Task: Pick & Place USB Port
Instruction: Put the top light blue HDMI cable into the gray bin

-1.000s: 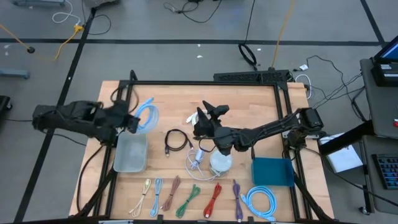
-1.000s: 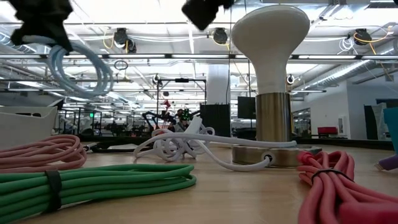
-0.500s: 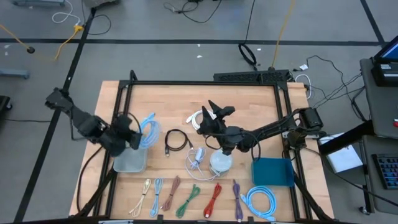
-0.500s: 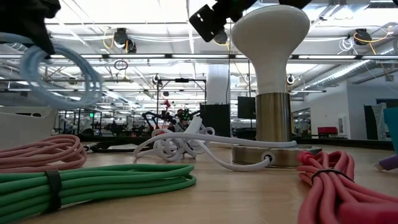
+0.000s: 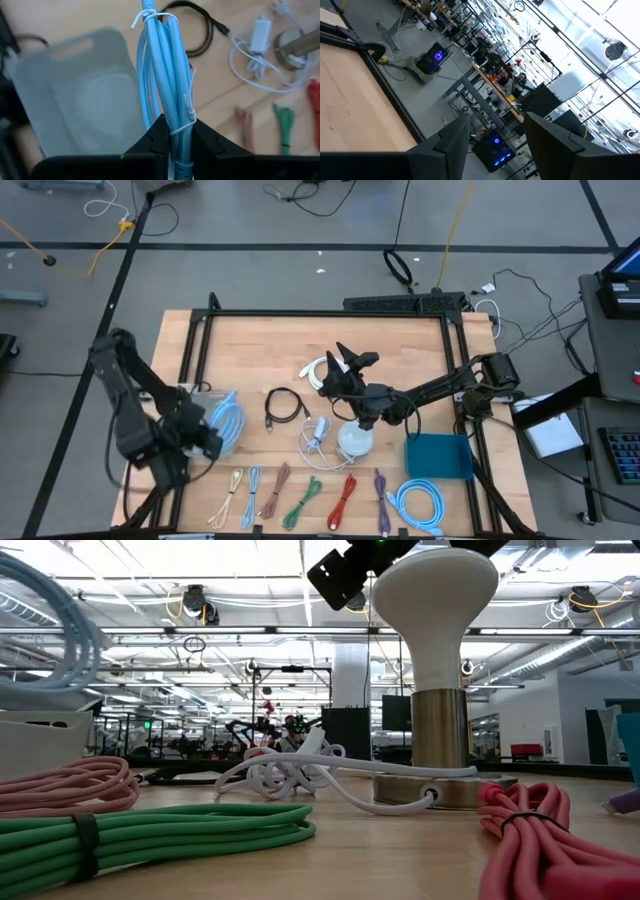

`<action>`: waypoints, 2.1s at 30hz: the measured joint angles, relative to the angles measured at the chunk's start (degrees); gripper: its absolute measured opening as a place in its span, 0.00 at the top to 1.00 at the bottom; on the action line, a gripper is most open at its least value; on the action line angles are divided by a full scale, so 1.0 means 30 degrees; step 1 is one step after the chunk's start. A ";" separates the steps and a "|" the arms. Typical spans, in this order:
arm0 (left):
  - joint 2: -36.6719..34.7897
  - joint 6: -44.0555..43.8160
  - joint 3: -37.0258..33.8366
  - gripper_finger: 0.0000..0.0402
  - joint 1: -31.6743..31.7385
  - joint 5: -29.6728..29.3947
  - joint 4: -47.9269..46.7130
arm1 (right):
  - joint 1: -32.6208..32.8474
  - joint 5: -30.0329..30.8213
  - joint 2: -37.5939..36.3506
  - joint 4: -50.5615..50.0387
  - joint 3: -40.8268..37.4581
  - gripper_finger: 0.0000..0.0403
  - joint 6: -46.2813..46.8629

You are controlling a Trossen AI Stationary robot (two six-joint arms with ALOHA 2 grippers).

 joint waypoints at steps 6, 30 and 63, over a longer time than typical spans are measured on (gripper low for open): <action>0.2155 -0.2112 -0.0067 0.90 -0.0944 0.0272 -0.0042 | 0.0000 0.0007 0.0000 -0.0325 -0.0128 0.55 0.0113; 0.0100 0.0255 -0.0899 0.90 0.0627 -0.3305 -0.0044 | 0.0000 0.0070 0.0000 -0.0310 -0.0576 0.56 -0.0032; -0.9275 2.1634 0.1555 0.90 0.5990 -0.9253 0.0628 | 0.0361 -0.0816 0.0000 -0.1226 -0.0590 0.57 0.2406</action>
